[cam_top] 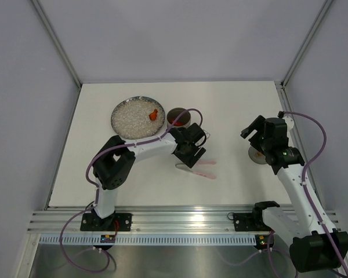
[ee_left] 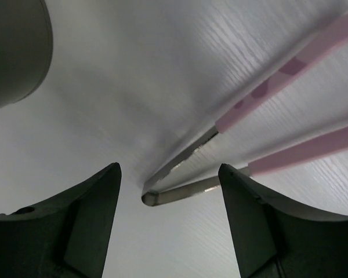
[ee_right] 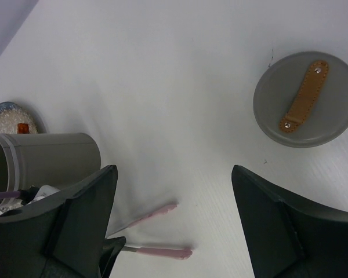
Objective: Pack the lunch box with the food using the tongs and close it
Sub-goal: Pick up the clamp at the center of the board.
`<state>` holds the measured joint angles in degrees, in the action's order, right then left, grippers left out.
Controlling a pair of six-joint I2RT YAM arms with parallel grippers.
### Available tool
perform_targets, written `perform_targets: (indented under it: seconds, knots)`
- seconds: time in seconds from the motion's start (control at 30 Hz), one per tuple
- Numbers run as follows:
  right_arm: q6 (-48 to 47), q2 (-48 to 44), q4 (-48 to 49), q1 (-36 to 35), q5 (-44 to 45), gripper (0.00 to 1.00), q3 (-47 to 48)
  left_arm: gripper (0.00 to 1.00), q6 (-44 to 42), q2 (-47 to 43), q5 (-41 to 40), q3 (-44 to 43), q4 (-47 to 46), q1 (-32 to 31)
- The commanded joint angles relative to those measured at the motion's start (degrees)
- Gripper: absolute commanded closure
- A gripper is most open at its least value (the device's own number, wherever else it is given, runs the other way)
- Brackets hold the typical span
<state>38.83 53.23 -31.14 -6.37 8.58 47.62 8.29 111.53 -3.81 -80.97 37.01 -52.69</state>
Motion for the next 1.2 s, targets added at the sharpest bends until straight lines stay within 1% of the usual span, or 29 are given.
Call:
perform_targets:
  seconds: [0.0, 0.27, 0.33, 0.4, 0.43, 0.53, 0.6, 0.63, 0.67, 0.73, 0.83, 0.87, 0.97, 1.03, 1.07, 1.1, 1.17]
  knots:
    - [-1.9, -2.3, -1.8, 0.9, 3.1, 0.12, 3.1, 0.30, -1.0, 1.5, 0.8, -2.4, -2.7, 1.4]
    - [-1.5, -2.5, -1.3, 1.1, 2.0, 0.12, 3.5, 0.35, -0.6, 3.2, 2.1, -2.2, -3.1, 1.9]
    - [-1.4, -2.5, -1.2, 1.0, 1.9, 0.12, 3.5, 0.39, -0.6, 3.0, 2.4, -1.8, -3.5, 1.9]
    - [-1.3, -2.5, -1.2, 1.0, 1.6, 0.12, 3.5, 0.45, -0.1, 3.0, 2.6, -1.4, -3.8, 1.9]
    - [-1.3, -2.5, -1.1, 1.1, 1.6, 0.12, 3.5, 0.53, 0.1, 3.0, 2.8, -1.2, -4.0, 1.8]
    - [-1.1, -2.6, -1.2, 1.1, 1.9, 0.12, 3.4, 0.64, 1.4, 2.3, 3.5, -0.1, -4.6, 1.8]
    - [-1.0, -2.6, -1.1, 1.1, 1.7, 0.12, 3.3, 0.69, 2.7, 1.7, 3.5, 1.2, -5.0, 1.8]
    - [-0.9, -2.6, -1.1, 1.1, 1.5, 0.11, 3.2, 0.75, 4.3, 1.0, 3.5, 1.4, -5.1, 1.8]
    - [-1.0, -2.5, -1.0, 1.1, 1.5, 0.12, 3.2, 0.78, 4.3, 0.7, 3.5, 1.8, -4.9, 1.8]
    - [-0.9, -2.5, -0.9, 1.1, 1.4, 0.12, 3.1, 0.81, 7.6, 0.1, 3.0, 2.4, -4.3, 1.8]
    - [-0.9, -2.5, -0.4, 1.1, 0.9, 0.12, 3.0, 0.83, 13.1, -1.7, 2.4, 4.4, -4.9, 1.8]
    - [-0.9, -2.5, -0.3, 1.1, 0.7, 0.11, 2.9, 0.83, 16.4, -2.1, 1.8, 4.9, -4.8, 1.8]
    - [-0.9, -2.5, -0.2, 1.1, 0.6, 0.12, 2.7, 0.82, 20.9, -3.2, 1.9, 6.6, -5.5, 1.6]
    - [-0.9, -2.6, -0.2, 1.1, 0.5, 0.12, 2.7, 0.80, 22.2, -3.9, 2.5, 7.3, -6.4, 0.9]
    - [-0.9, -2.6, -0.2, 1.1, 0.4, 0.12, 2.7, 0.77, 22.8, -4.2, 2.1, 7.3, -6.4, 0.7]
    - [-0.9, -2.8, -0.2, 1.1, 0.4, 0.11, 2.7, 0.69, 22.8, -4.4, 1.4, 7.1, -6.1, 0.2]
    - [-0.9, -3.0, -0.3, 1.1, 0.5, 0.11, 2.7, 0.60, 22.8, -5.2, 0.3, 6.4, -5.3, -1.1]
